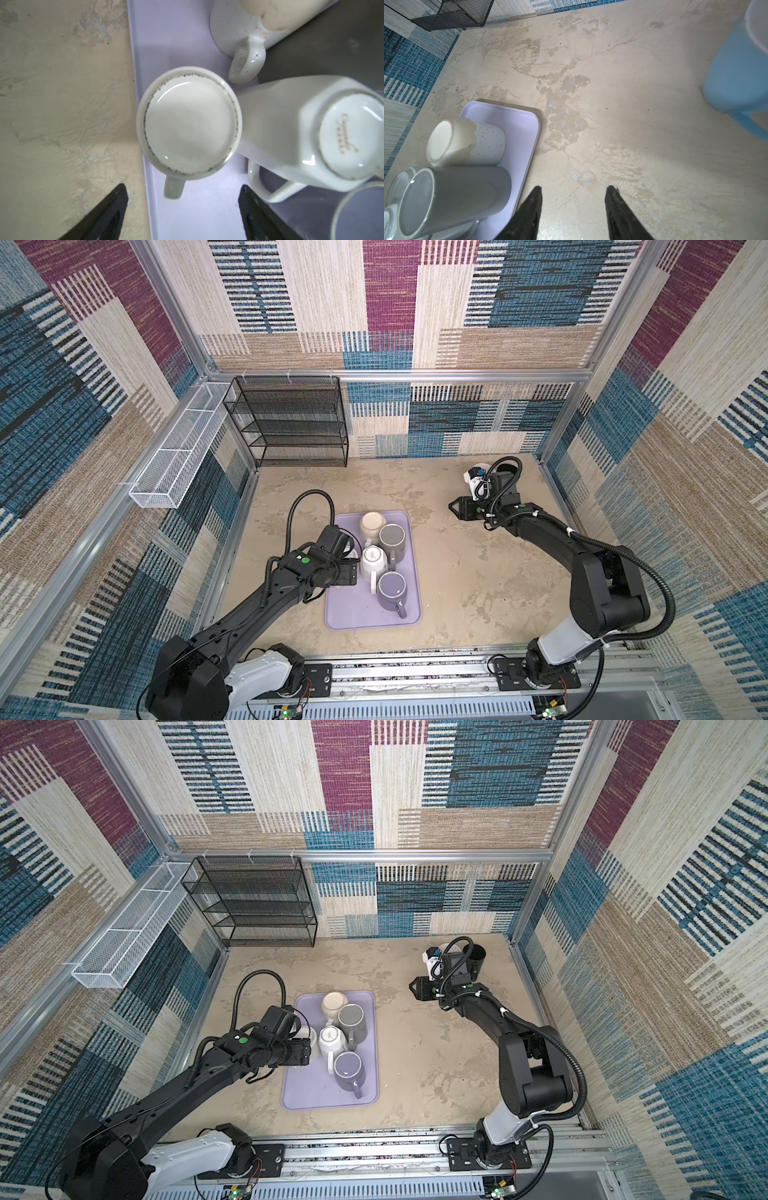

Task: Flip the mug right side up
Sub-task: 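Move the left gripper over the tray's white mugs while the right gripper withdraws, then lower the left gripper onto the upside-down white mug's handle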

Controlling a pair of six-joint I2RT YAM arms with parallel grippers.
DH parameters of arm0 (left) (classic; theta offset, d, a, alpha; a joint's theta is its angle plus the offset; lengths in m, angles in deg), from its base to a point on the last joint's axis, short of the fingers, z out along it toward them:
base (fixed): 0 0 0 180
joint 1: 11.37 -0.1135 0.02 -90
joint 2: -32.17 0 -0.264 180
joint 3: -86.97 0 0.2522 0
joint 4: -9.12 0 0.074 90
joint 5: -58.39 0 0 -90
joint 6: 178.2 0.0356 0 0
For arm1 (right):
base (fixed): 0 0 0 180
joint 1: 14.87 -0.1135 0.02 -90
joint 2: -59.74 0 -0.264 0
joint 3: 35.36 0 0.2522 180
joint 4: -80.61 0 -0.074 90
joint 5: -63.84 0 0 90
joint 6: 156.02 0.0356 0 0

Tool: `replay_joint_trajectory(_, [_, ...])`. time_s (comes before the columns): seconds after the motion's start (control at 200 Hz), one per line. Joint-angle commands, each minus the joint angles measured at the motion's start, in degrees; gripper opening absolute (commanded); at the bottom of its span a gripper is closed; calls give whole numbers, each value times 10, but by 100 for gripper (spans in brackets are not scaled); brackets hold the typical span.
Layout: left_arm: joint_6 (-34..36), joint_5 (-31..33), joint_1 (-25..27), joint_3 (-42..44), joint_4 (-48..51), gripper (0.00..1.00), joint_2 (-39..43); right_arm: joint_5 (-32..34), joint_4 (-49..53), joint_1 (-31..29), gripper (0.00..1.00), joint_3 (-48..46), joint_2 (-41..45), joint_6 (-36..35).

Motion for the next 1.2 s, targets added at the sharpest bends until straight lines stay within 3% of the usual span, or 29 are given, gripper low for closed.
replay_joint_trajectory(0.0, [-20,-6,-1,3,-10,83,-5,-5,-23,-1,52,-3,0,8])
replay_joint_trajectory(1.192, [-27,4,-1,9,-94,74,-66,3,-22,0,52,-13,5,2])
